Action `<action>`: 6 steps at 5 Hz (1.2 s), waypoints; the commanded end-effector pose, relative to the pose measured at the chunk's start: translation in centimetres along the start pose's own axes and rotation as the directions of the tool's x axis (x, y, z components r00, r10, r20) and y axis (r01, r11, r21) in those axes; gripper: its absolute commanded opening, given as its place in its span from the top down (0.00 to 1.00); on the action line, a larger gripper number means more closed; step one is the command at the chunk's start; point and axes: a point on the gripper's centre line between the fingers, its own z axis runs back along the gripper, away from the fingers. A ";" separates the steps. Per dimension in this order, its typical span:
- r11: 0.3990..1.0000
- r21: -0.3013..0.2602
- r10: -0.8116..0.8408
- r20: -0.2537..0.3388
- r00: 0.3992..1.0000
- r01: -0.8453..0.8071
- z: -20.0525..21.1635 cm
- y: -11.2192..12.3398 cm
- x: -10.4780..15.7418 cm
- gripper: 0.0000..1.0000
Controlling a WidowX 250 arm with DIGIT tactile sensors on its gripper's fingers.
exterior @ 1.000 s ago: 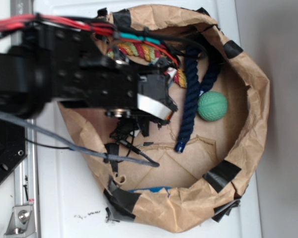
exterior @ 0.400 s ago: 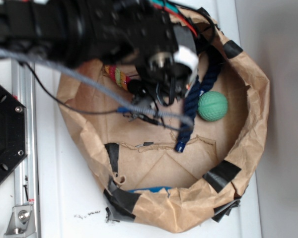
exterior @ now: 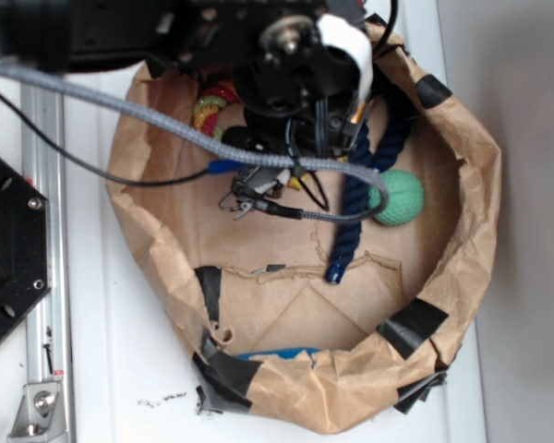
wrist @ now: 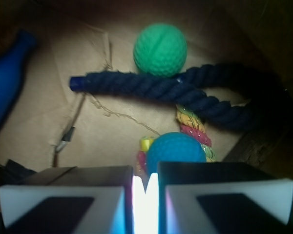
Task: Grab the blue ball.
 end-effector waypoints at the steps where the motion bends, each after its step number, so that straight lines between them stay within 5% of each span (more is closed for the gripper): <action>1: 1.000 0.023 0.017 0.054 0.998 -0.018 2.3 -0.3 0.6 0.00; 3: 0.999 0.036 0.021 -0.013 1.000 -0.020 -1.1 1.2 -1.3 0.00; 6: 0.998 0.058 -0.018 0.018 1.000 0.017 -4.8 3.3 -1.7 0.00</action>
